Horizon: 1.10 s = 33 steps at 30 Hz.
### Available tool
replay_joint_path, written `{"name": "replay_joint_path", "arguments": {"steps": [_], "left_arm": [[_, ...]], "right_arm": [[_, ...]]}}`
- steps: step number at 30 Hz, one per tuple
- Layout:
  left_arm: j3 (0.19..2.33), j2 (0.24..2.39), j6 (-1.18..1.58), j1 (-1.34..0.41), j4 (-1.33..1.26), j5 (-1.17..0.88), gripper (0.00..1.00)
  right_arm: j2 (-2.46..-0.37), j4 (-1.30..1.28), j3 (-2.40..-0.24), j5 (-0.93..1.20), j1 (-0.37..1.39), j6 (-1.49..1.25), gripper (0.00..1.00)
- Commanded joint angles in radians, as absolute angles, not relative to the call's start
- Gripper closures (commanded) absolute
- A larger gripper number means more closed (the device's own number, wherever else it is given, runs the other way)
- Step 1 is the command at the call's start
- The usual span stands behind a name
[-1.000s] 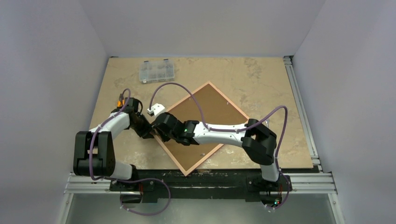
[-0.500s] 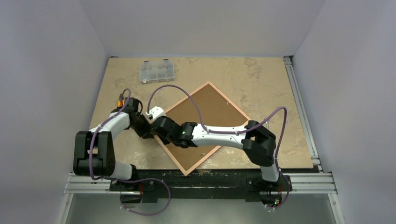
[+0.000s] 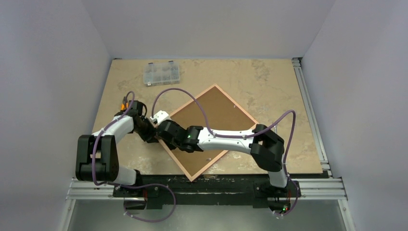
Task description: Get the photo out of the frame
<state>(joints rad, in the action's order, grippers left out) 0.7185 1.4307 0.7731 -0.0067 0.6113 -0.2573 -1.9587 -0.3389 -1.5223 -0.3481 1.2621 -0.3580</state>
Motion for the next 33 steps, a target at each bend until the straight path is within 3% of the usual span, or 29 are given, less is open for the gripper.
{"name": "replay_joint_path", "arguments": {"steps": [1,7,14,33], "left_arm": [[0.749,1.442,0.741,0.000,0.595,-0.265,1.00],[0.749,1.444,0.742,0.000,0.594,-0.269,1.00],[0.747,1.446,0.742,0.000,0.592,-0.273,1.00],[0.752,1.451,0.743,0.000,0.601,-0.268,1.00]], "right_arm": [[-1.975,-0.341,-1.533,-0.267,1.262,-0.347,1.00],[-2.017,-0.409,-1.602,-0.242,1.262,-0.345,1.00],[-2.081,-0.685,-1.763,-0.344,1.271,-0.410,1.00],[-2.096,-0.863,-1.857,-0.445,1.292,-0.446,1.00]]}}
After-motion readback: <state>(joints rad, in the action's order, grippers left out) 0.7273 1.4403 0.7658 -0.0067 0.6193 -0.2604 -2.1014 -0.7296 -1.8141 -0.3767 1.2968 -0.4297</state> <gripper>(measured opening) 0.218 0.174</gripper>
